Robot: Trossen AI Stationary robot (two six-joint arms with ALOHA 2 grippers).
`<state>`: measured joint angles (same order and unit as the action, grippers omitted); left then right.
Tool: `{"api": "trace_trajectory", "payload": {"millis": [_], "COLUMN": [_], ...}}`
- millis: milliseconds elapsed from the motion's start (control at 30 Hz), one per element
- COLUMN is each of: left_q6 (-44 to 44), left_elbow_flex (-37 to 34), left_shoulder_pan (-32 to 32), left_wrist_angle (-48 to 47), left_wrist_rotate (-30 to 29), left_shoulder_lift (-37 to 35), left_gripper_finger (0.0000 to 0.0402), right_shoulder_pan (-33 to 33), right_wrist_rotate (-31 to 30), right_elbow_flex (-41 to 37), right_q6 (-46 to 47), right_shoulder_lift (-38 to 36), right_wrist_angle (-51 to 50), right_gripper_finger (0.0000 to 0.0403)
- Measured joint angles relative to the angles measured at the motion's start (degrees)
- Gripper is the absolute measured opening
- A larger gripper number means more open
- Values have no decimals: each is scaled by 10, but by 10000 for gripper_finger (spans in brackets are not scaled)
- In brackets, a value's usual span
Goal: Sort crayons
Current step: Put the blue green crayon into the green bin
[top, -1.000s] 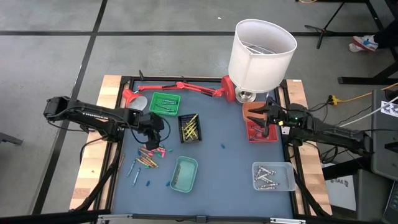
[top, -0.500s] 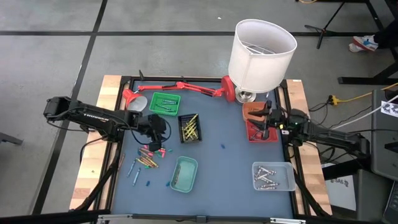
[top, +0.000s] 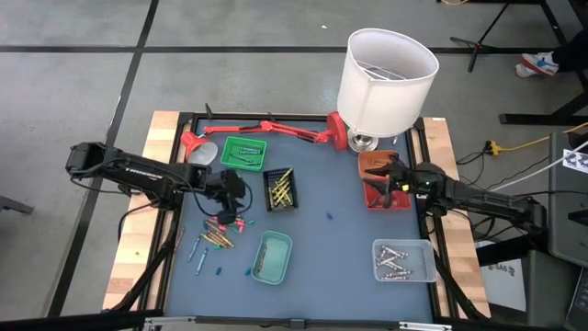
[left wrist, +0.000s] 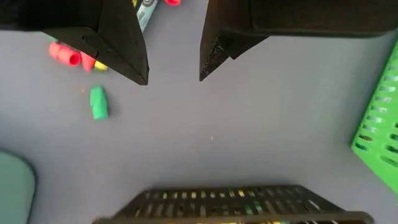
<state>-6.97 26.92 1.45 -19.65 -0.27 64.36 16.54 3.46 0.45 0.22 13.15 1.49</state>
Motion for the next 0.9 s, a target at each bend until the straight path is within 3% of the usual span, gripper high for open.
{"api": "trace_trajectory", "payload": {"millis": [367, 900], "left_q6": [37, -1], "left_elbow_flex": [0, 0], "left_shoulder_pan": [-15, -27], "left_wrist_angle": [-8, -7], "left_wrist_rotate": [29, 33], "left_shoulder_lift": [71, 72], "left_gripper_finger": [128, 127], "right_shoulder_pan": [0, 0], "right_wrist_rotate": [-9, -14], "right_elbow_flex": [0, 0], "right_q6": [-1, -1], "right_shoulder_lift": [7, 1], "right_wrist_angle": [-2, 10], "right_gripper_finger": [147, 147]}}
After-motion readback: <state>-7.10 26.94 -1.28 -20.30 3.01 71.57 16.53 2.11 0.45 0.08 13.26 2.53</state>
